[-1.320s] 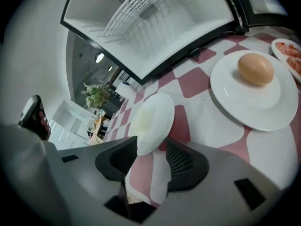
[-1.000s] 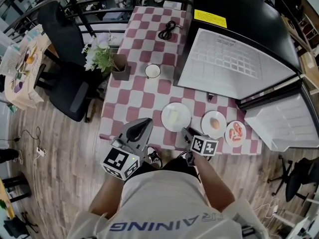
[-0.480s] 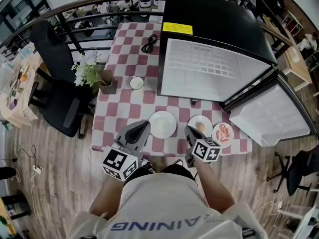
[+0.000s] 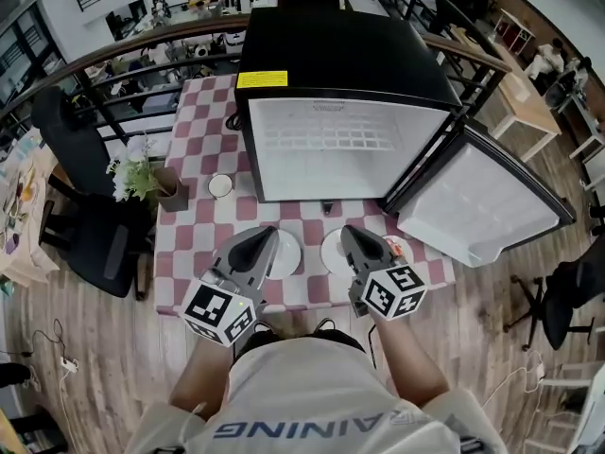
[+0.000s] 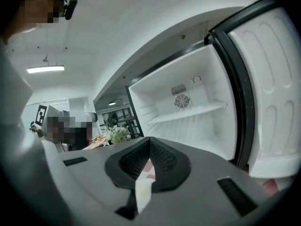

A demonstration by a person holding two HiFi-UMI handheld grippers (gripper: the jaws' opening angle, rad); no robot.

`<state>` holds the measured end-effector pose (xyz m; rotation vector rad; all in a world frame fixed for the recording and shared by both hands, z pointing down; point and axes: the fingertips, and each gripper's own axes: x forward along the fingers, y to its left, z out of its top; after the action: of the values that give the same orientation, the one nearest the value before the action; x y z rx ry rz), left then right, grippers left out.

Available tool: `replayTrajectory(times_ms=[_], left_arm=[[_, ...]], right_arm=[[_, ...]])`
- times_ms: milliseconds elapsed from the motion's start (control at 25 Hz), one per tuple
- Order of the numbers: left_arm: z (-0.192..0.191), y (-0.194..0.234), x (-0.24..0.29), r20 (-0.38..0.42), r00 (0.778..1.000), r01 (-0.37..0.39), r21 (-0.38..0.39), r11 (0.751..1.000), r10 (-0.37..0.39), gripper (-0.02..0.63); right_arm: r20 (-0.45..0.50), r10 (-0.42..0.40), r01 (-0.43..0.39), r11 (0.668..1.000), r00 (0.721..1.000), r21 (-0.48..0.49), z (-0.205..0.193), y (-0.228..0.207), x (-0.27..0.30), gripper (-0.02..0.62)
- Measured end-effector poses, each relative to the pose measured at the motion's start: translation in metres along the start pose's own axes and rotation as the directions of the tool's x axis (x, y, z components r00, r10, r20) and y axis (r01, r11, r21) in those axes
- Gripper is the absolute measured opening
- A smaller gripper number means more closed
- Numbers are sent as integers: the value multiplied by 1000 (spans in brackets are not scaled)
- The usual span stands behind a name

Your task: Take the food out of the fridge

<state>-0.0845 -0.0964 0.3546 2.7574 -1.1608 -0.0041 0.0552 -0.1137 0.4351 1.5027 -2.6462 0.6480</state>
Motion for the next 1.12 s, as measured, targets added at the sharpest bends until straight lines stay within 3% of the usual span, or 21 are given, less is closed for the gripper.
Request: replayTrajectory(times_ms=[280, 480, 1120], left_arm=[[39, -22, 13, 49, 999, 14, 100, 995, -19, 5], [52, -26, 14, 62, 998, 0, 117, 993, -7, 5], [57, -17, 5, 69, 997, -26, 121, 992, 18, 5]], right_arm=[[132, 34, -18, 993, 991, -118, 84, 15, -31, 21], [198, 66, -43, 992, 978, -118, 123, 25, -39, 21], [223, 132, -106, 987, 966, -122, 133, 43, -27, 21]])
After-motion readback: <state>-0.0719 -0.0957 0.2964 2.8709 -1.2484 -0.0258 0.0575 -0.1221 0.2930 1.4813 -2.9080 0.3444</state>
